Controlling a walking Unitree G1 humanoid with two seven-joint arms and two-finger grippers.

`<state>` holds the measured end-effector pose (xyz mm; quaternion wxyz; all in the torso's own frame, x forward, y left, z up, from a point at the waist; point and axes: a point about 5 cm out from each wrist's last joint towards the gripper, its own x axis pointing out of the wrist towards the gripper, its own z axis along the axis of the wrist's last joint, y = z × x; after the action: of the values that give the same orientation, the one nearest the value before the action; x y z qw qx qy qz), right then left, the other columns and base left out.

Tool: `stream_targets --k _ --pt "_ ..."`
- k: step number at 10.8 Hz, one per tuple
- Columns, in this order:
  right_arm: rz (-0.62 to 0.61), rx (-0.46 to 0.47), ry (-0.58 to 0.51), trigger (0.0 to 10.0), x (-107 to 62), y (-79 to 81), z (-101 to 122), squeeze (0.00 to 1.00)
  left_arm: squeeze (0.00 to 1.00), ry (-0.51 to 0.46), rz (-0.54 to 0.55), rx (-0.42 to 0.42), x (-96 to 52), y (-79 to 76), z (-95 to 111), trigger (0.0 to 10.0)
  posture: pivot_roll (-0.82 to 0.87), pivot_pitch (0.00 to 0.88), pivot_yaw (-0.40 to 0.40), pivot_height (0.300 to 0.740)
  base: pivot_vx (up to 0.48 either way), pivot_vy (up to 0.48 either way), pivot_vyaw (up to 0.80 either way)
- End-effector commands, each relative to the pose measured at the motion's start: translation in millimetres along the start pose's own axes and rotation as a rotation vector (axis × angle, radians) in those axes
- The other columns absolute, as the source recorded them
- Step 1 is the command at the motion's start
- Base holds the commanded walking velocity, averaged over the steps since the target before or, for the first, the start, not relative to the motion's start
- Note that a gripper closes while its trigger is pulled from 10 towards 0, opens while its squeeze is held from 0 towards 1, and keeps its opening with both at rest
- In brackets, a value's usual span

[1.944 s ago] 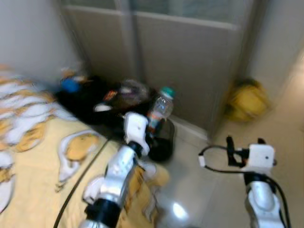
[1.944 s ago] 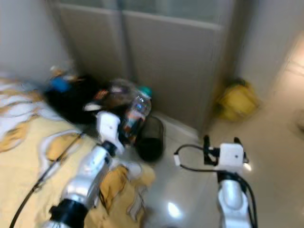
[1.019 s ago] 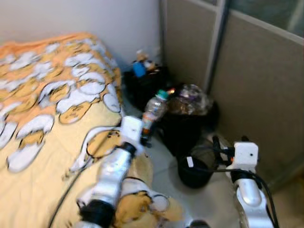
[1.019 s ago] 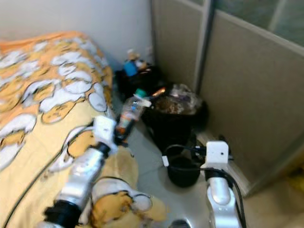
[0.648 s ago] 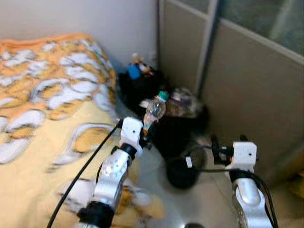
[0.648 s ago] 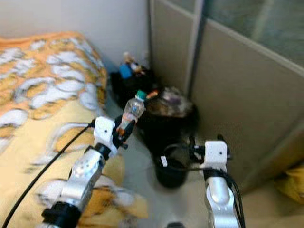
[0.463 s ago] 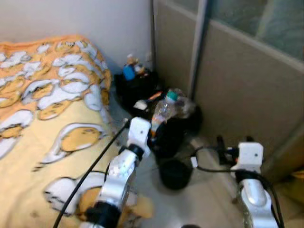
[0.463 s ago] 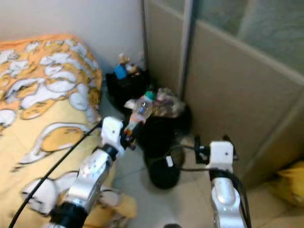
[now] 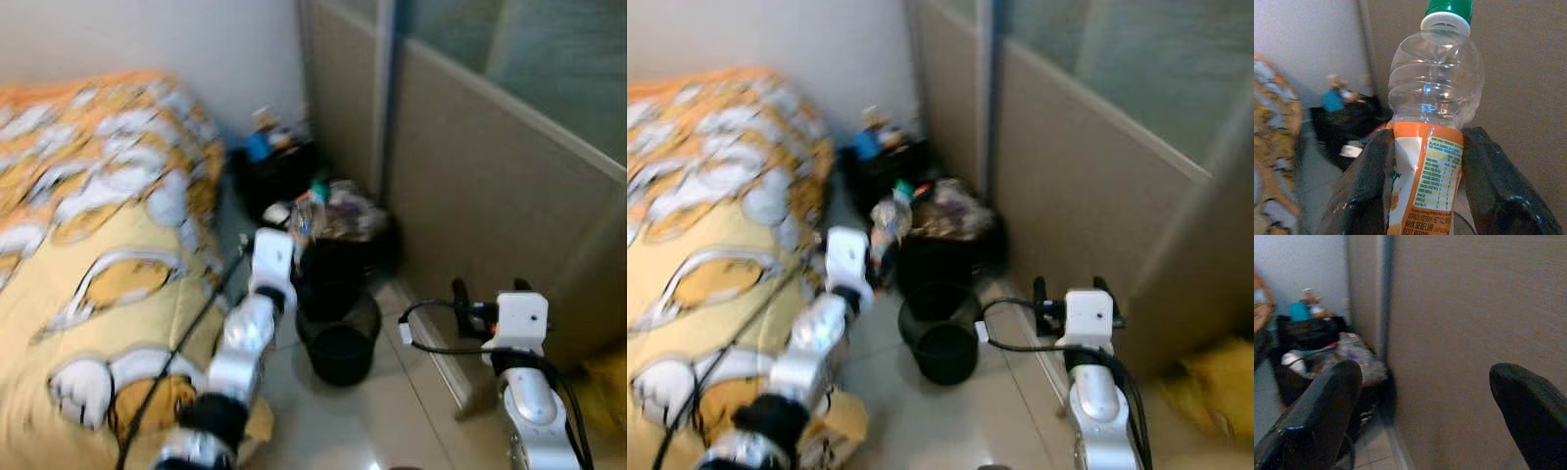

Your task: Clean up the room

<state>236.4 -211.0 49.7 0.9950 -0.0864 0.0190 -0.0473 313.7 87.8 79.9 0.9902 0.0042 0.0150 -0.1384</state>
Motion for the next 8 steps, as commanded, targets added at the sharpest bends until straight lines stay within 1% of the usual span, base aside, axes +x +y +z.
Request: stream_targets --k 1,2,3,4,5,6,7,8 --pt "0.048 0.037 -0.001 10.0 2.6 13.9 1 0.0 0.0 0.005 0.049 -0.038 -9.9 20.3 -5 10.0 -0.29 0.0 0.116 0.74 0.0 0.0 0.77" --pt "0.076 0.056 -0.013 10.0 1.5 15.9 4 0.0 0.0 0.026 0.077 -0.085 -34.4 31.7 -17 10.0 -0.29 0.0 0.118 0.74 0.0 0.0 0.77" --pt "0.102 0.055 -0.013 10.0 -1.0 16.8 4 0.0 0.0 0.052 0.073 -0.068 -60.9 37.1 -29 10.0 -0.29 0.0 0.116 0.74 0.0 0.0 0.77" --pt "0.123 0.046 -0.004 10.0 -3.6 17.0 3 0.0 0.0 0.116 0.054 -0.064 -82.5 38.6 -42 10.0 -0.28 0.0 0.107 0.74 0.0 0.0 0.77" --pt "0.138 0.034 0.026 10.0 -6.7 13.4 -1 0.0 0.0 0.127 -0.017 -0.018 -93.6 31.2 -47 10.0 -0.24 0.0 0.079 0.74 0.0 0.0 0.69" --pt "0.166 0.018 0.045 10.0 -7.1 15.6 -5 0.0 0.0 0.082 0.007 -0.033 -67.1 31.4 -34 10.0 -0.24 0.0 0.065 0.74 0.0 0.0 0.0" --pt "0.187 0.026 0.033 10.0 -1.7 22.1 -2 0.0 0.0 0.045 0.001 -0.044 -49.7 28.6 -24 10.0 -0.24 0.0 0.062 0.74 0.0 0.0 0.0" --pt "0.193 0.027 0.023 10.0 0.6 24.6 0 0.0 0.0 0.042 -0.002 -0.055 -46.7 27.8 -24 10.0 -0.25 0.0 0.062 0.74 0.0 0.0 0.0"
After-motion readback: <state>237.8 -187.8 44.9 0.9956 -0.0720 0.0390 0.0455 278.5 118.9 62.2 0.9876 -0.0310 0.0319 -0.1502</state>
